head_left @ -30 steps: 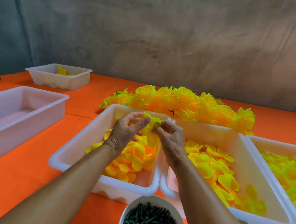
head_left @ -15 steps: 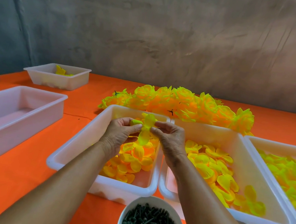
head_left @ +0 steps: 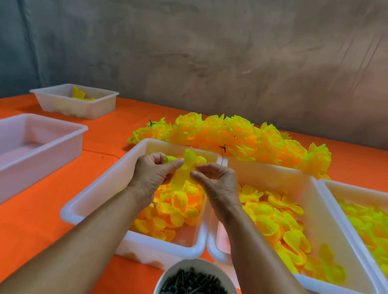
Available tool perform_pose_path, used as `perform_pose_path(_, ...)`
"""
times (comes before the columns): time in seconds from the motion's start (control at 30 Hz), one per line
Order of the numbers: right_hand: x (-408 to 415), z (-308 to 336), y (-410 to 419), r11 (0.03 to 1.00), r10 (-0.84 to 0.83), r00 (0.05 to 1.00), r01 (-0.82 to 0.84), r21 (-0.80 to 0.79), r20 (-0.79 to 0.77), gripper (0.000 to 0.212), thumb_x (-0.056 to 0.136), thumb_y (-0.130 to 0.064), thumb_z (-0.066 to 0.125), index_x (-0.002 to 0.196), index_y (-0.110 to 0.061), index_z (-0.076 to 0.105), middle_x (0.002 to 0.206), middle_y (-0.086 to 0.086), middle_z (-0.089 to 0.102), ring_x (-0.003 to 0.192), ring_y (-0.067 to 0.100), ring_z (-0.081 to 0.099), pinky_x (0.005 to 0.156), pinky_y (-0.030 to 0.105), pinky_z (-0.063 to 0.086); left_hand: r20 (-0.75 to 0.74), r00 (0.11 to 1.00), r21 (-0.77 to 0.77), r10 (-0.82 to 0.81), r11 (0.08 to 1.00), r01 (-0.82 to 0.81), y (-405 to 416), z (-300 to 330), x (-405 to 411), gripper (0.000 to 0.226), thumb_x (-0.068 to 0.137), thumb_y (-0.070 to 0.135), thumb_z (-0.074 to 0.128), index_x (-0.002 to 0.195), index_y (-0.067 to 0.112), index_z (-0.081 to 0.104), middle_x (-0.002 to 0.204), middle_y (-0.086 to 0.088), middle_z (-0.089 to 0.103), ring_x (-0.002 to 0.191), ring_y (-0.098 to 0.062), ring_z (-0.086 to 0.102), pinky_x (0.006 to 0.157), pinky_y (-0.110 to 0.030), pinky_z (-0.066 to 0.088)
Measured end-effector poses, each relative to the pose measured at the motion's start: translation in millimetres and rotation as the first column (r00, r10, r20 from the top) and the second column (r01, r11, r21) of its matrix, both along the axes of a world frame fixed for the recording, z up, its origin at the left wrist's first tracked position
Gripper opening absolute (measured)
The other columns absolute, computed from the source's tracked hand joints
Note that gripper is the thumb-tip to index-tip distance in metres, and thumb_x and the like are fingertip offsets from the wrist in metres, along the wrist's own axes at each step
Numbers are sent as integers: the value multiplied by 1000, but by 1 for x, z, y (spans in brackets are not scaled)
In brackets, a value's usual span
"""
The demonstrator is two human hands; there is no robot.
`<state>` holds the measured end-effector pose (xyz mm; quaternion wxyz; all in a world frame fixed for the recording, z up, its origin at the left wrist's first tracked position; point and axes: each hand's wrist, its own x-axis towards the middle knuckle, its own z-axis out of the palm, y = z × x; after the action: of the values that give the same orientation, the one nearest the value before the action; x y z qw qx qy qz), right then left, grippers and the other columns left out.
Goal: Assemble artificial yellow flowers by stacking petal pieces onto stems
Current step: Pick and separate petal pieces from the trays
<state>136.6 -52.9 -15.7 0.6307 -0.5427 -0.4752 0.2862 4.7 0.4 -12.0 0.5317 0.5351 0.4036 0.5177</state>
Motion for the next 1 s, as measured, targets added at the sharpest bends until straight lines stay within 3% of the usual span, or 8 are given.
perform_pose_path(0.13, 1, 1, 0, 1000, -7, 997, 9, 26, -73, 11, 77, 9, 69, 83, 0, 69, 86, 17, 67, 81, 23, 60, 77, 35, 49, 104, 991, -98, -80, 991, 90, 2, 5, -1, 10, 83, 14, 68, 74, 14, 62, 65, -1, 60, 57, -13, 55, 54, -23, 48)
perform_pose_path(0.27, 1, 1, -1, 999, 1, 997, 2, 41, -81, 10, 77, 10, 67, 81, 2, 66, 74, 9, 63, 71, 17, 58, 68, 25, 49, 20, 1000, -20, -16, 1000, 16, 1, 0, -1, 14, 81, 5, 70, 73, 13, 62, 57, 3, 62, 45, -4, 54, 47, -17, 47)
perform_pose_path(0.37, 1, 2, 0, 999, 1, 998, 1, 37, -57, 6, 78, 8, 68, 84, 7, 65, 74, 11, 62, 71, 19, 57, 69, 28, 48, -41, 998, 34, 57, 998, -56, 0, 0, -1, 16, 79, 5, 72, 70, 11, 60, 62, -3, 60, 43, -3, 52, 44, -16, 44)
perform_pose_path(0.53, 0, 0, 1, 1000, -19, 1000, 20, 19, -22, 8, 77, 3, 72, 79, 1, 64, 69, 9, 61, 65, 17, 57, 66, 28, 48, -76, 992, 90, 97, 992, -90, -3, 1, 0, 23, 77, 7, 74, 65, 10, 55, 59, -4, 55, 41, -1, 51, 39, -13, 38)
perform_pose_path(0.67, 0, 1, 0, 998, -58, 998, 58, 10, 7, 12, 77, -2, 74, 72, -4, 63, 68, 9, 62, 66, 19, 59, 68, 31, 48, -53, 994, 71, 93, 993, -89, -3, 1, 0, 26, 81, 12, 73, 65, 10, 52, 56, -2, 50, 38, 2, 50, 39, -13, 38)
perform_pose_path(0.77, 0, 1, 0, 997, -72, 997, 72, 12, 7, 18, 77, -2, 74, 68, -10, 61, 69, 9, 62, 68, 18, 58, 67, 28, 47, -51, 998, 42, 39, 998, -37, -3, 2, 0, 18, 86, 12, 66, 70, 12, 58, 61, -2, 55, 42, -1, 52, 49, -19, 43)
perform_pose_path(0.9, 0, 0, -1, 998, -62, 998, 62, 2, 21, 3, 80, 1, 69, 83, 0, 69, 85, 15, 67, 81, 19, 61, 76, 31, 49, -107, 994, 81, -5, 997, 13, -5, -1, 0, 13, 85, 6, 67, 73, 10, 62, 60, -2, 57, 44, 0, 53, 45, -14, 43)
perform_pose_path(1.0, 0, 2, -3, 997, -74, 997, 74, 6, 3, 4, 78, 3, 71, 82, 2, 69, 83, 15, 66, 79, 21, 60, 76, 33, 49, -155, 986, 103, 60, 994, -45, -4, -3, -1, 20, 84, 9, 69, 66, 10, 59, 55, -3, 55, 43, -5, 52, 44, -17, 40)
